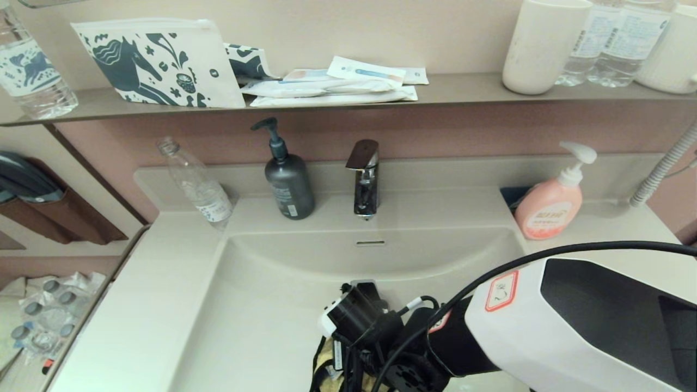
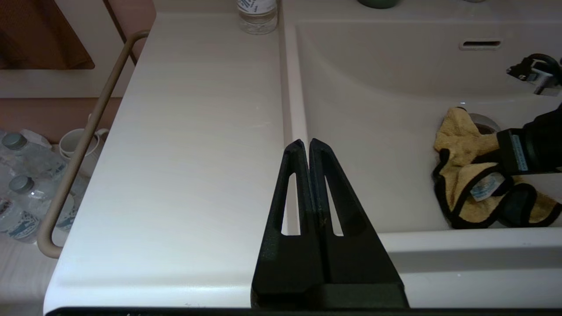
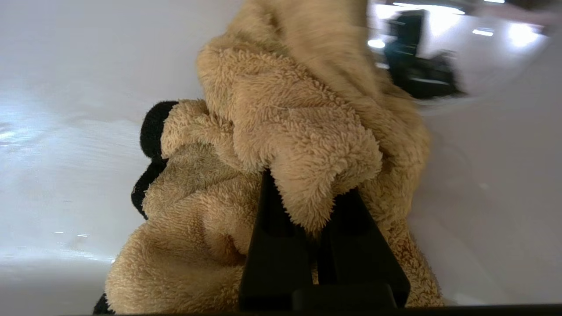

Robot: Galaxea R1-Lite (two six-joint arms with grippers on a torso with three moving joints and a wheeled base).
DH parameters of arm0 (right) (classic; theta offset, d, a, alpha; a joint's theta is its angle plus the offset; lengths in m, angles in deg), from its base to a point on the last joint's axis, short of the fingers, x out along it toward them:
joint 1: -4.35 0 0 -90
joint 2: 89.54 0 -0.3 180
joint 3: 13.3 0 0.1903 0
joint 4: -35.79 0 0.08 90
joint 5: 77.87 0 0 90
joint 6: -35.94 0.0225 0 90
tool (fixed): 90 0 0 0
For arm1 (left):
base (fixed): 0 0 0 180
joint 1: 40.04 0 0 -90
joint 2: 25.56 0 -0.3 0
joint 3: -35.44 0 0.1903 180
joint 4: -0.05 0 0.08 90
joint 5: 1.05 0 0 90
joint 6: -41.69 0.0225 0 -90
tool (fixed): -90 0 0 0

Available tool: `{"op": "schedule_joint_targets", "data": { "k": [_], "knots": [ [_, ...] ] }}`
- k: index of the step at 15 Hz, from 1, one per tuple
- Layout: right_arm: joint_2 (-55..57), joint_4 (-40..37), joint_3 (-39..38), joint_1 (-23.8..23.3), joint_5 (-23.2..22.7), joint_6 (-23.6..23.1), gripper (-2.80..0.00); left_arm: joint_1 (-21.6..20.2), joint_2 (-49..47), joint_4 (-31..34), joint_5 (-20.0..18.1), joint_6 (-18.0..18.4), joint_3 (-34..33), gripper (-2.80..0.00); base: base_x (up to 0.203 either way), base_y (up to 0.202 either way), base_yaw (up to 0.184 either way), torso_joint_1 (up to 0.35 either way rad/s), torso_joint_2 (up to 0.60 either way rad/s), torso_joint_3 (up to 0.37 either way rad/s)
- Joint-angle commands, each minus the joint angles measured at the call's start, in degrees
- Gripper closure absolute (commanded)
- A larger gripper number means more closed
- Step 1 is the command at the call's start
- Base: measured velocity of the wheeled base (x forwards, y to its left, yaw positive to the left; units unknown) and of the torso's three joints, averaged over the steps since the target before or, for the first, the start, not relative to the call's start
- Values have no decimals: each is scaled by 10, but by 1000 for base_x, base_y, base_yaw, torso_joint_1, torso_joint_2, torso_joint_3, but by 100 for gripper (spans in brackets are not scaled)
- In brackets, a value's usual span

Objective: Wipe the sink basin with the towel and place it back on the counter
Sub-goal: Wipe the sink

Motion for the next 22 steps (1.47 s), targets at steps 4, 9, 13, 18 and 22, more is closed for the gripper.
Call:
{"op": "schedule_joint_targets", "data": {
  "k": [4,9,13,18,22],
  "knots": [
    [-24,-4,-80,-53,42,-7,0,0,-1,0,0,0,0,0,0,0,0,0,0,0],
    [-31,21,-107,-109,70,-49,0,0,-1,0,0,0,0,0,0,0,0,0,0,0],
    [-31,87,-104,-155,94,-82,0,0,-1,0,0,0,0,0,0,0,0,0,0,0],
    [-12,187,-79,-162,104,-114,0,0,-1,0,0,0,0,0,0,0,0,0,0,0],
    [15,200,-28,-129,103,-117,0,0,-1,0,0,0,0,0,0,0,0,0,0,0]
  ]
}}
